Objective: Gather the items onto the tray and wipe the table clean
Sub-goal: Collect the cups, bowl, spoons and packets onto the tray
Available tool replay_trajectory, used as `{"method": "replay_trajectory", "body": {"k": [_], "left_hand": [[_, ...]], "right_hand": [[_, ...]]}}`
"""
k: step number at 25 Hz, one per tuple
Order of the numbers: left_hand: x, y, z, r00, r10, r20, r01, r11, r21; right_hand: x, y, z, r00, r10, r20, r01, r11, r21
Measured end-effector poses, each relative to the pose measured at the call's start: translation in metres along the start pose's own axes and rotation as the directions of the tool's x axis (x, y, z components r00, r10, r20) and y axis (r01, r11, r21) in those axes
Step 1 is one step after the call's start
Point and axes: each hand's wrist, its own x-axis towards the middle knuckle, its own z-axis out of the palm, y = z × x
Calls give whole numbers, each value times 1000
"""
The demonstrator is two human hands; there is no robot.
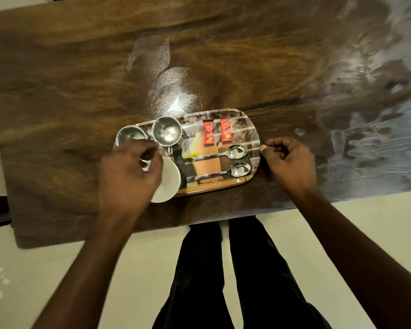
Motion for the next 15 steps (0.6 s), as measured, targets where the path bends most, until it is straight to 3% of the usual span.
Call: {"method": "replay_trajectory", "body": {"k": [4, 7, 9, 15], "left_hand": [[8, -69, -22, 901, -393, -184, 359, 913, -193], [9, -101, -18, 787, -617, -17, 563, 729, -389], [7, -105, -11, 724, -679, 120, 650, 615, -446], [3, -109, 4, 708, -674, 211, 668, 542, -510]], "right_hand": [[20, -3, 10, 1000, 18, 14, -19, 998, 58], [30, -3, 19, 995, 70, 64, -75, 994, 78], [33, -4, 24, 992, 98, 83, -105, 992, 72], [30, -12, 34, 977, 195, 86, -208, 959, 191]]}}
